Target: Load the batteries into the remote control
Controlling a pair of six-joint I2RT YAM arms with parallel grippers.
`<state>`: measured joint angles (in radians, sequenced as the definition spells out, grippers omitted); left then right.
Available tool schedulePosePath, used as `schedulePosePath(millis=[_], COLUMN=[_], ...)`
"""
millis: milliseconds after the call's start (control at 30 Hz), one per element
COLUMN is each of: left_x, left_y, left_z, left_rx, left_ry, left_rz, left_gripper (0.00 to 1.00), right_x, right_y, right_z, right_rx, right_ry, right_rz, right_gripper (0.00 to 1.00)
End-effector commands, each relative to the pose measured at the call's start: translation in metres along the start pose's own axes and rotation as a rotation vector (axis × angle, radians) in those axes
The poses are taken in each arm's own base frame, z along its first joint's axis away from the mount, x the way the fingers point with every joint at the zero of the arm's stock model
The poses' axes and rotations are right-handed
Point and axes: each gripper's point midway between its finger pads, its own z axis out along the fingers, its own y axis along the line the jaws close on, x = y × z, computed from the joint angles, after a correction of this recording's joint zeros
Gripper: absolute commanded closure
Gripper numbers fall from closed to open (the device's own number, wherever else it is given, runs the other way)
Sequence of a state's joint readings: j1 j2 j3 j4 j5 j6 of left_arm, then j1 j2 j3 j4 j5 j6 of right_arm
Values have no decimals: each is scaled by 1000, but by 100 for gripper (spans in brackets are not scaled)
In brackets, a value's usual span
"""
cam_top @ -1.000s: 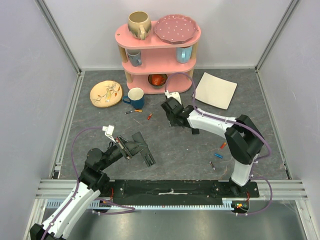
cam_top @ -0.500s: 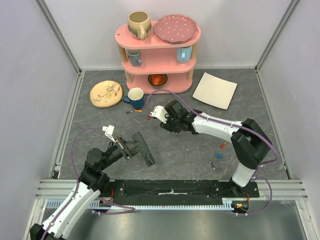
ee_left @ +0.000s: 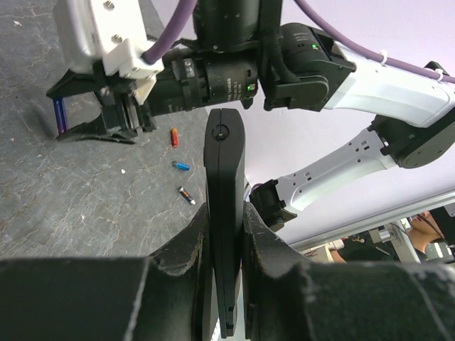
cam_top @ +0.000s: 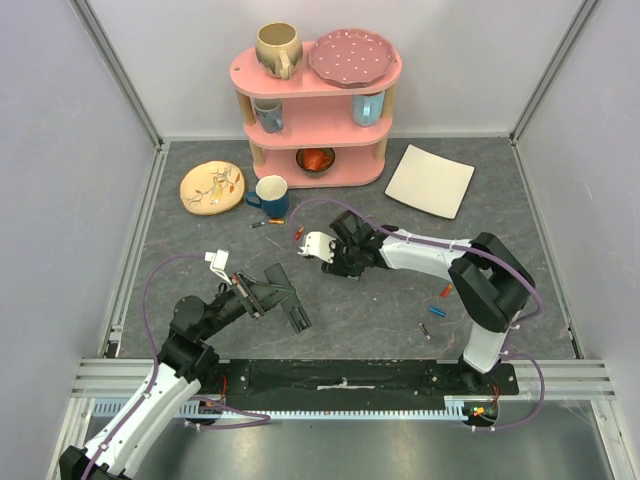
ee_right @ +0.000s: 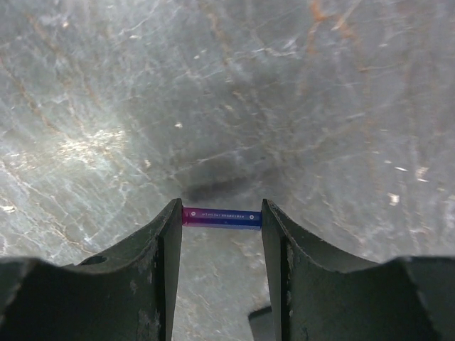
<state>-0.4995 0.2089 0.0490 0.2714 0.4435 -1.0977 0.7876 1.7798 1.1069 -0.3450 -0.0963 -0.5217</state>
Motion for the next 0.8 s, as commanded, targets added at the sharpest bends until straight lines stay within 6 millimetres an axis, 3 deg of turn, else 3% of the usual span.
schedulePosePath(millis=[0,267,400,767], left_x=[15,15,17,16], left_y=[31,32,34,33], left_z=[-3,-3,-3,-4], left_rx=[-40,-42,-50,-45], left_ry=[9,10,14,10], left_rz=[-11,-14,-15,-16], left_gripper=[98,98,98,98], right_x=[-3,4,4,-2], right_y=[10,13,12,7], right_z=[8,12,10,4], right_rx=[-65,-92,-89,-66], right_ry=[-38,-41,-49,-62], right_rz=[13,57,77,110], right_gripper=[76,71,59,41])
